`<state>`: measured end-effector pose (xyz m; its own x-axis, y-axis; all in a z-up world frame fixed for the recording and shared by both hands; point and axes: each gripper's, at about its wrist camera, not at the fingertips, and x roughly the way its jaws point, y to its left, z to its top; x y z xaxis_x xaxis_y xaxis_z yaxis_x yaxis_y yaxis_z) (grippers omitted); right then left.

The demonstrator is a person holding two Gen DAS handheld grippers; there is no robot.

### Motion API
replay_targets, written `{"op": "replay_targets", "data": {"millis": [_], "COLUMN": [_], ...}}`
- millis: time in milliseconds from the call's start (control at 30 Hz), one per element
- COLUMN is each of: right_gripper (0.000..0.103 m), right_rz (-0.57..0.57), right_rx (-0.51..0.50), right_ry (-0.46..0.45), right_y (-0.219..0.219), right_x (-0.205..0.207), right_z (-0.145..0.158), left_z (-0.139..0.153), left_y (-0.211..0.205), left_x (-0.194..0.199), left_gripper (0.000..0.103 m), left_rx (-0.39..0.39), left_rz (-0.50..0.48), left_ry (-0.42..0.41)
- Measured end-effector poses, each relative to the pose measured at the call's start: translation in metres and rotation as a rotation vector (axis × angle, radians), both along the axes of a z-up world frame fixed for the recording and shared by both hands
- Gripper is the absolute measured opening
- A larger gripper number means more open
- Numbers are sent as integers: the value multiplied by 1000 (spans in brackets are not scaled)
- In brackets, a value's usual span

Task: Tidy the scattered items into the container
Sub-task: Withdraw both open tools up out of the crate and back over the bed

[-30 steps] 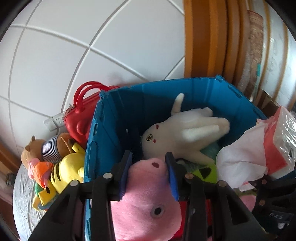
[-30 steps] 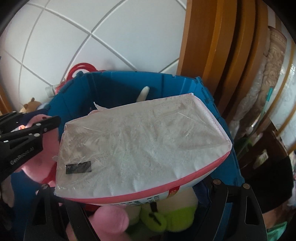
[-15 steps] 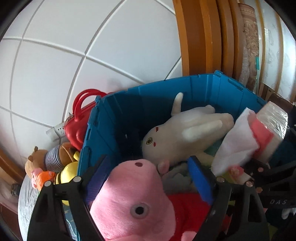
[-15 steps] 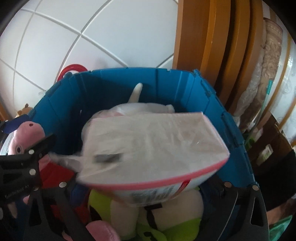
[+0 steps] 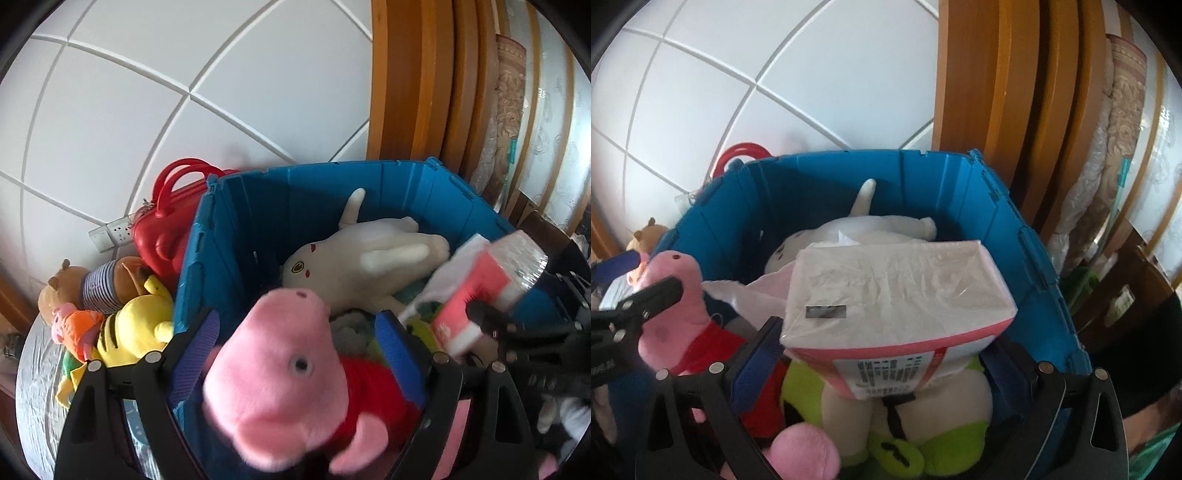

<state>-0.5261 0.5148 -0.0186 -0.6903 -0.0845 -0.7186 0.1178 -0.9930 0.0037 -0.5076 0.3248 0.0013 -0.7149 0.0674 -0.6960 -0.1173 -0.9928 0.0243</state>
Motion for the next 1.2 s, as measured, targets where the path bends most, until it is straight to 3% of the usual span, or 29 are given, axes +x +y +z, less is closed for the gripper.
{"op": "replay_targets", "data": {"millis": [267,567,1200], "right_gripper": [102,102,102], "right_rz": [25,54,95], "right_rx": [15,1,-12], "right_ry": [70,150,193], "right_y": [-5,-9,-18], "right_x": [50,126,213], "right_z": [25,36,13], "left_z": [22,23,1], "left_y": [-13,-20,-34], "left_x": [69,128,210], "left_gripper": [87,87,87], "left_rx": [48,69,67], "left_rz": [-6,10,45], "left_ry": [79,119,109]}}
